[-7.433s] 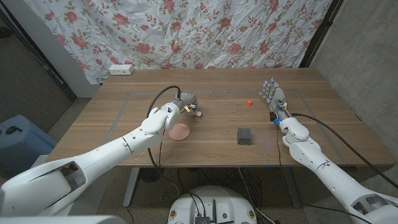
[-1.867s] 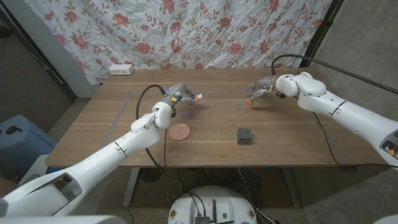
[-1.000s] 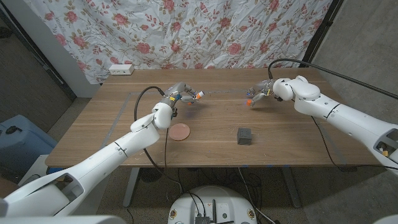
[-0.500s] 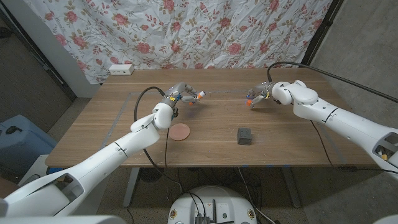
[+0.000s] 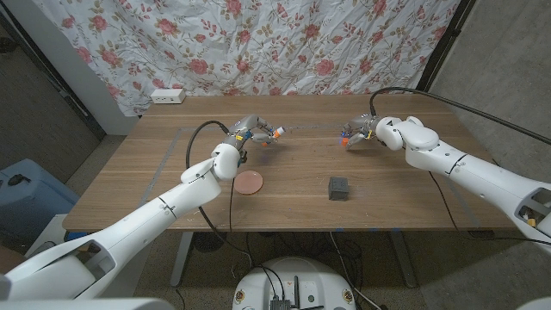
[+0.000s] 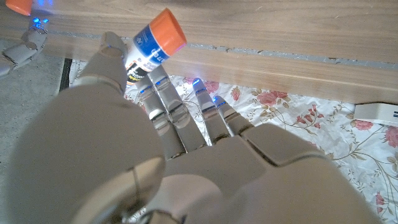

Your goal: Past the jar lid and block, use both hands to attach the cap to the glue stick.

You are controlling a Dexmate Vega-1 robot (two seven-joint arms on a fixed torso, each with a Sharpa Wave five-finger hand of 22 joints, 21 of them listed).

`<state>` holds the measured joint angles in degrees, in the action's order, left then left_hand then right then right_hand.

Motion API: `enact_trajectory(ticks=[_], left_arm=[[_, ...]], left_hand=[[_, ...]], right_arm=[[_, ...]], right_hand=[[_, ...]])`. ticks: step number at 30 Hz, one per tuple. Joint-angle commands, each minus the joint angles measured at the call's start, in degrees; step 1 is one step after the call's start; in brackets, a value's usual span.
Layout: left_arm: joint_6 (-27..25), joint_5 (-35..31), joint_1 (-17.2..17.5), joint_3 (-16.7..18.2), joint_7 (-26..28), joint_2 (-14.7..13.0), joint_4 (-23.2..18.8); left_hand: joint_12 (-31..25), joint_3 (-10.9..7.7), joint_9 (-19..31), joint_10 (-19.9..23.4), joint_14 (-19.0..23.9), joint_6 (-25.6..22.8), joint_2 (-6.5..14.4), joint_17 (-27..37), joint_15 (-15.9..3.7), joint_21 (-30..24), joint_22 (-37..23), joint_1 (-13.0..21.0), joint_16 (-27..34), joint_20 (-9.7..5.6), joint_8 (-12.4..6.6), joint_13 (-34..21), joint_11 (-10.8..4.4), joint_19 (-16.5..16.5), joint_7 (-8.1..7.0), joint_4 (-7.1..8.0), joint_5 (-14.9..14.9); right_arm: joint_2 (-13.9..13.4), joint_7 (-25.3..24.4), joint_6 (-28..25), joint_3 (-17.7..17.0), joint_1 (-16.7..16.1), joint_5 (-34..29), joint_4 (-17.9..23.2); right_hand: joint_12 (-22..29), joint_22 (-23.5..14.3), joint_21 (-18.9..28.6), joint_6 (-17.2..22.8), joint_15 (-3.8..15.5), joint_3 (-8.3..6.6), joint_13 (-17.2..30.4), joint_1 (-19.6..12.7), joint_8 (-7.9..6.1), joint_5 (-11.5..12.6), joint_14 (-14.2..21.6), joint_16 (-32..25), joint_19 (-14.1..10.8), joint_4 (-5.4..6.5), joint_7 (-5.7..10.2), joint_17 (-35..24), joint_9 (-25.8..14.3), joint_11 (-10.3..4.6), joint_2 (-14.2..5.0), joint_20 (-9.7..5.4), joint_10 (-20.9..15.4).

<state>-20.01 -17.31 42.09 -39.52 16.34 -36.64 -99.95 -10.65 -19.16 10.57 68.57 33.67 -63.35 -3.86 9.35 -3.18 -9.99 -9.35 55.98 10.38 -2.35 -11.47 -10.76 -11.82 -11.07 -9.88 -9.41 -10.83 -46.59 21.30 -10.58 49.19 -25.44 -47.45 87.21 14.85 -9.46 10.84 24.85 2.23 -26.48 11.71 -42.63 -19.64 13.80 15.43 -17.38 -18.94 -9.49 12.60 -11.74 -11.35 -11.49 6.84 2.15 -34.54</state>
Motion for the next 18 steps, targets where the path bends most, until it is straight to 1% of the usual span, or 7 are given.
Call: enact_trajectory(ticks=[1, 3, 6, 11, 18], left_arm=[[-0.22, -0.26, 0.54, -0.24, -0.13, -0.45, -0.71], [-0.62, -0.43, 0.57, -0.33, -0.15, -0.39, -0.84], [-0.28, -0.49, 0.64, -0.32, 0.08, -0.39, -0.77], [-0.60, -0.49, 0.52, -0.31, -0.27, -0.44, -0.84], [-0.43, -0.75, 0.36, -0.52, -0.10, -0.21, -0.41]], left_hand=[[-0.21, -0.24, 0.60, 0.54, -0.39, -2.64, 2.34, 0.17, -5.96, -0.32, -0.08, -1.41, 0.03, -0.26, -0.29, -0.18, -0.88, 0.15, 2.18, 0.27, -0.20], [-0.21, -0.25, 0.60, 0.53, -0.41, -2.66, 2.36, 0.17, -5.98, -0.33, -0.08, -1.42, 0.02, -0.29, -0.30, -0.18, -0.88, 0.14, 2.18, 0.27, -0.21], [-0.20, -0.25, 0.60, 0.52, -0.41, -2.65, 2.40, 0.17, -5.94, -0.37, -0.08, -1.44, 0.03, -0.16, -0.30, -0.18, -0.86, 0.05, 2.24, 0.28, -0.20], [-0.21, -0.27, 0.61, 0.51, -0.41, -2.58, 2.48, 0.17, -5.89, -0.40, -0.08, -1.45, 0.04, -0.13, -0.27, -0.19, -0.87, 0.00, 2.31, 0.29, -0.21], [-0.21, -0.29, 0.61, 0.49, -0.45, -2.56, 2.57, 0.17, -5.89, -0.42, -0.07, -1.47, 0.03, -0.07, -0.26, -0.19, -0.88, -0.06, 2.50, 0.29, -0.21]], right_arm=[[0.37, -5.84, 0.27, -0.54, -1.19, -0.28, -0.88], [0.34, -6.38, 0.53, -0.45, -1.20, -0.38, -1.11], [0.35, -7.43, 0.64, -0.49, -1.42, -0.40, -1.29], [0.54, -8.48, 0.72, -0.52, -1.60, -0.22, -1.72], [0.78, -9.96, 1.38, -0.42, -1.60, 0.12, -2.49]], right_hand=[[0.23, -0.10, 0.28, 2.00, 4.40, 0.69, 0.04, -1.48, -0.77, 0.63, 1.56, -0.73, -1.04, 0.03, 0.01, -0.08, -0.22, -0.60, -0.23, -0.16, -2.08], [0.42, -0.11, 0.28, 3.54, 4.76, 1.08, 0.00, -1.92, -1.26, 0.88, 2.31, -0.98, -1.61, 0.18, 0.03, -0.13, -0.27, -0.61, -0.36, -0.47, -4.32], [0.29, -0.11, 0.31, 4.10, 5.01, 1.23, -0.02, -2.10, -1.44, 0.96, 2.85, -1.18, -1.91, 0.23, 0.04, -0.16, -0.29, -0.76, -0.43, -0.67, -4.70], [0.30, -0.11, 0.26, 6.62, 6.10, 1.71, -0.05, -3.18, -2.31, 1.27, 4.41, -1.83, -2.61, 0.24, 0.04, -0.35, -0.39, -0.87, -0.82, -1.05, -7.55], [0.19, -0.12, 0.20, 9.04, 6.74, 2.22, -0.05, -4.41, -3.16, 1.55, 5.73, -2.44, -3.24, 0.22, 0.08, -0.56, -0.48, -0.95, -1.13, -1.35, -10.17]])
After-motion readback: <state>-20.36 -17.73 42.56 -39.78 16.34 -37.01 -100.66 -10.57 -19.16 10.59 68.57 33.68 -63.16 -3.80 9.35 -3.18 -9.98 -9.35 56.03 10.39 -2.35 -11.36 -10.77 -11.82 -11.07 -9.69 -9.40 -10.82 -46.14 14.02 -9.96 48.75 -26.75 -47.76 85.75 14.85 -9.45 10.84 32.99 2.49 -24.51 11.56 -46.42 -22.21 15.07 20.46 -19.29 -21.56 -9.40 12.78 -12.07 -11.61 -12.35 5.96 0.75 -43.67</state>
